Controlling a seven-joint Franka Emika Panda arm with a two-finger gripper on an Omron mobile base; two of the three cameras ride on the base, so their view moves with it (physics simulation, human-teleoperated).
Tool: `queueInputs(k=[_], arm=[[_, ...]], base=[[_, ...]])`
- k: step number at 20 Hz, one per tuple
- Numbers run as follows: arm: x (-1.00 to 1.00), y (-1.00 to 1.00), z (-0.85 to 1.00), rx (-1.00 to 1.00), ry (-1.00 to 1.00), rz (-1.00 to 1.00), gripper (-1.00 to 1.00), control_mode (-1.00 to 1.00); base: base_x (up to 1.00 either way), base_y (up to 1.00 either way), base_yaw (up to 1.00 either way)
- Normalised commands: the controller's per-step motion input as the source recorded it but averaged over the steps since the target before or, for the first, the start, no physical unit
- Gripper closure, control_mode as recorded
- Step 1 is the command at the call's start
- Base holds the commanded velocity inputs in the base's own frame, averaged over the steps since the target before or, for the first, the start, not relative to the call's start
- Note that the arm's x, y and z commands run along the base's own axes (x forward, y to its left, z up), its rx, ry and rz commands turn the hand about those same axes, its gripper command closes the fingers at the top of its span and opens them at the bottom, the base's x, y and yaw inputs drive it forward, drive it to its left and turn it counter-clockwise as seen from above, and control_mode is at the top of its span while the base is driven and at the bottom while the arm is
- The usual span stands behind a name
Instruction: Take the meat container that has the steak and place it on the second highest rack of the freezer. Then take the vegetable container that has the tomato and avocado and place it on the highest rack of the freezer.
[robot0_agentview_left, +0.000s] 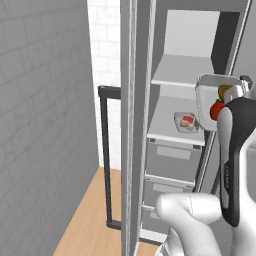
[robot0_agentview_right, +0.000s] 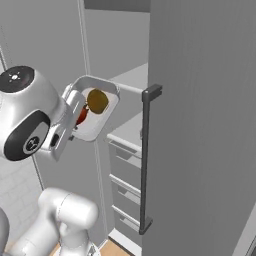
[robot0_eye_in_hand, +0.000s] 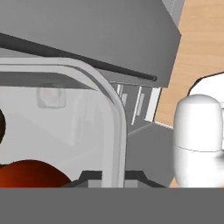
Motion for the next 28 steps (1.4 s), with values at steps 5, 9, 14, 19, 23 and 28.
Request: queueInputs(k=[5,9,14,19,23,28], arm=[[0.18,0.14,0.12,-0.04,-0.13,-0.03,1.00,-1.00],[0.52,0.09,0.48,0.00,0.00,-0.11,1.00,-1.00],[0.55,-0.02,0.50,0.00,0.00,-0.09,1.00,-1.00],[0.36,-0.31,0.16,0.00,0.00,0.00,1.00,-1.00],[0.35,-0.20,0.00,0.00,0.00,0.00,1.00,-1.00],[0.65,-0.05,0.00,0.00,0.00,0.00,1.00,-1.00]], base=[[0.00,0.00,0.00],[0.00,0.00,0.00],[0.00,0.00,0.00],[0.00,0.00,0.00],[0.00,0.00,0.00],[0.00,0.00,0.00]])
